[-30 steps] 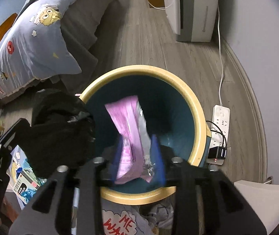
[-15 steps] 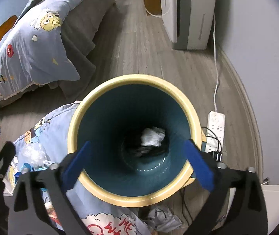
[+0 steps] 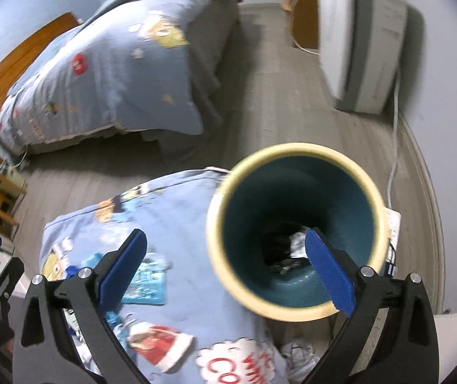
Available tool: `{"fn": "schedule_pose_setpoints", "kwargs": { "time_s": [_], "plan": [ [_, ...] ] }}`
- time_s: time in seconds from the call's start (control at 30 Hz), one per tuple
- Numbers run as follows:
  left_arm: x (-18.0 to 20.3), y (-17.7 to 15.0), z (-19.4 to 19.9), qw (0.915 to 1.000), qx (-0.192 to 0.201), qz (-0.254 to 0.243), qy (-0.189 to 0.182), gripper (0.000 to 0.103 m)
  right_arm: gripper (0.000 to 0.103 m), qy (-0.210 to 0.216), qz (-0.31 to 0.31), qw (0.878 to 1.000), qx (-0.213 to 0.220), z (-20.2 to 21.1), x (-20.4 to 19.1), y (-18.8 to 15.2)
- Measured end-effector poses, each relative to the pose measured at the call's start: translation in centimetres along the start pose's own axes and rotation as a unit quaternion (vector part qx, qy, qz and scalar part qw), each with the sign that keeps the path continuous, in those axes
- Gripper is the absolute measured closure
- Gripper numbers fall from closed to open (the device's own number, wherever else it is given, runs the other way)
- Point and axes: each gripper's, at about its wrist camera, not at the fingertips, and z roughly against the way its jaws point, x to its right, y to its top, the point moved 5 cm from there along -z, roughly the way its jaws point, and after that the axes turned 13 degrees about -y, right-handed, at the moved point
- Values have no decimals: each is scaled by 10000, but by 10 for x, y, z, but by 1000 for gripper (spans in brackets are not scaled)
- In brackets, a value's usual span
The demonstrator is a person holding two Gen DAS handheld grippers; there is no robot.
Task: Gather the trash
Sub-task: 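Move the right gripper back over the cushion toward the red floral cup, then grasp the red floral paper cup with the right gripper and lift it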
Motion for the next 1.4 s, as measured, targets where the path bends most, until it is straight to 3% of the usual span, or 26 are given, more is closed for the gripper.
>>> {"fn": "schedule_pose_setpoints", "kwargs": {
  "time_s": [0.23,0.5,0.7,0.8,0.83,0.97,1.4],
  "plan": [
    [-69,-41,49,9973,104,557,473,5,6,142,422,9990,-15,8,-59,-17],
    [-124,-93,54,9905,-46,1213,654,5,6,136,891,9957,-194,-5,-101,-48],
    [-126,-113,38,9918,-340,1071,608,5,6,-9,867,9947,-554,-22,-96,-66],
    [-120,-115,31,9919,-374,1125,463,5,6,415,248,9949,-887,-25,-90,-83],
    [-117,-115,29,9925,-371,1081,427,5,6,379,230,9948,-917,-26,-91,-91],
    [-105,-116,20,9944,-505,773,506,5,6,-123,695,9924,-1008,-38,-98,-117],
    [-88,-114,17,9964,-541,531,375,5,6,-397,1764,9677,-1758,-77,-130,-192]
  ]
}}
